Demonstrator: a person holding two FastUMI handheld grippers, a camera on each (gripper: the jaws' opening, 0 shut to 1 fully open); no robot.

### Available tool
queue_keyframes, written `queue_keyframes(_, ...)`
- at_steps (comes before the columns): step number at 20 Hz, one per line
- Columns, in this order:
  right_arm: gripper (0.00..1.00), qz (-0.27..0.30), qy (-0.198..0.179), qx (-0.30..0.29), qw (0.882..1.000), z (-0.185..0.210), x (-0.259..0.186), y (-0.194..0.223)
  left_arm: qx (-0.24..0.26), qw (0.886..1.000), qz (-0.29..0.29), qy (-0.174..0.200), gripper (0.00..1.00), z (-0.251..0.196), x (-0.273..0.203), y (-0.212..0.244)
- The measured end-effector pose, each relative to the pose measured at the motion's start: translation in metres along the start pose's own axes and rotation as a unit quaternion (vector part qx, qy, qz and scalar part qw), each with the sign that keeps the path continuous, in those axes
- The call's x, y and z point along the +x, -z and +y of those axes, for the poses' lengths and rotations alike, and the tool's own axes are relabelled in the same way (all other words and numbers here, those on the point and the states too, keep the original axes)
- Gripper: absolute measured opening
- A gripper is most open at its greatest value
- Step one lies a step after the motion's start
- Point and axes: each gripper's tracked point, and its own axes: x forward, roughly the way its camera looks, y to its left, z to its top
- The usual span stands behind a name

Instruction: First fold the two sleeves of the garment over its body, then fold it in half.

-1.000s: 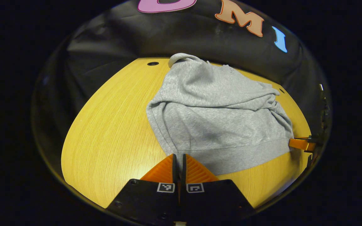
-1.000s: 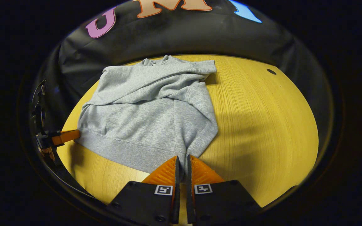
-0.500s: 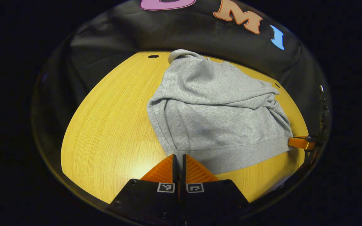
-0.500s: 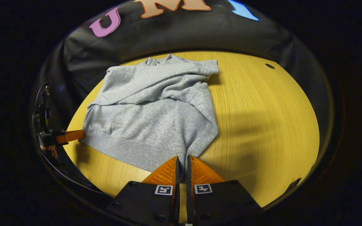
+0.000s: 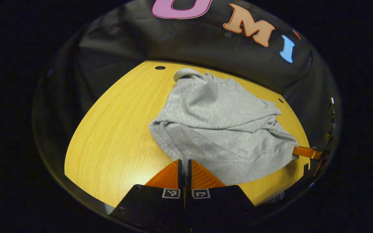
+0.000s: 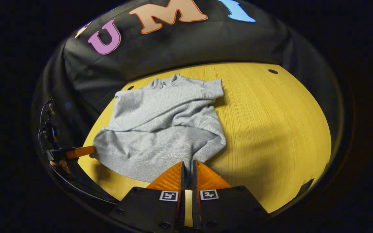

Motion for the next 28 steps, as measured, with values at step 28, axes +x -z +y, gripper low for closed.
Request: queue_keyframes(28, 0.14, -0.023, -0.015, 0.248, 0.968, -0.003, 0.118, -0.146, -0.078, 0.996, 0.006, -0.052, 0.09, 0.015, 0.114, -0.131)
